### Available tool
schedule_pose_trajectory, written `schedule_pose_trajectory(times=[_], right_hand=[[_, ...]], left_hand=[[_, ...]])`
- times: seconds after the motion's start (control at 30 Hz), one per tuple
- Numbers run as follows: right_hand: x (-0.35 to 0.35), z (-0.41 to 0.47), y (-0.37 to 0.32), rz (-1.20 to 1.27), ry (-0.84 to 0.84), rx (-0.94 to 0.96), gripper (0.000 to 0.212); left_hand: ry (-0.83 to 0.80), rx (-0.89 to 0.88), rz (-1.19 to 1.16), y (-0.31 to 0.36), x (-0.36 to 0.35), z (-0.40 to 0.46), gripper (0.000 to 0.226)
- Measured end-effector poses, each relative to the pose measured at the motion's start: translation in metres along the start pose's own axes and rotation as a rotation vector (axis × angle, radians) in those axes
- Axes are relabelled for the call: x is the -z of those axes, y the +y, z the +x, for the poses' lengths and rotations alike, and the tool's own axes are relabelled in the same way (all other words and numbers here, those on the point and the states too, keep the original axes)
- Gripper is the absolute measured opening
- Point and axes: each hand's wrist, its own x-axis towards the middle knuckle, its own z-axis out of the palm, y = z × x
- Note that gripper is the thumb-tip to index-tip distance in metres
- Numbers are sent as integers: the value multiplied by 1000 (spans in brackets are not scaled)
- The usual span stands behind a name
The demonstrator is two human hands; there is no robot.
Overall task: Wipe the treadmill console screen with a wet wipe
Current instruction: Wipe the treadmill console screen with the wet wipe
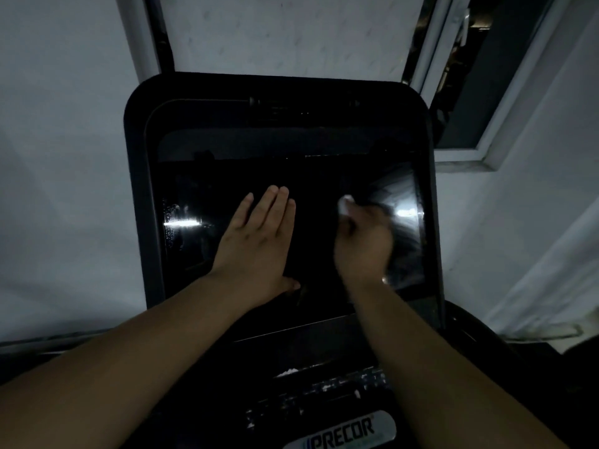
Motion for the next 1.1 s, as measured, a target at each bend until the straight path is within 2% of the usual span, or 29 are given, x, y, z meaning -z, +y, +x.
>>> schedule_pose_trajectory(times=[0.1, 0.2, 0.3, 0.4, 0.5, 0.6, 0.8, 0.87, 0.93, 1.0, 1.1], right_hand=[[-15, -9, -40, 75, -120, 154, 20], [-6, 5, -32, 38, -148, 177, 22], [20, 38, 8, -20, -52, -40, 18], [43, 71, 46, -63, 12, -276, 26], [43, 83, 54, -67, 61, -344, 30], [21, 74, 28, -40, 38, -227, 24], [-27, 43, -65, -34, -125, 163, 26], [-27, 44, -66, -4, -165, 198, 24], [-18, 57, -46, -56, -119, 206, 24], [-2, 76, -20, -88, -56, 128, 22], [24, 102, 27, -93, -16, -121, 25]], left_hand=[[9, 30, 7, 4, -2, 5, 131], [-8, 44, 24, 5, -2, 6, 130], [-29, 44, 32, 5, 0, 5, 132], [-37, 42, 38, 5, 0, 5, 132], [-32, 42, 30, 4, -2, 5, 132], [-26, 37, 16, 4, -2, 5, 130], [11, 35, -28, 4, -3, 6, 132], [10, 33, -29, 4, -3, 6, 132], [8, 35, -19, 4, -2, 6, 132], [1, 35, -6, 5, -1, 7, 130], [-17, 36, 7, 5, -1, 6, 130]])
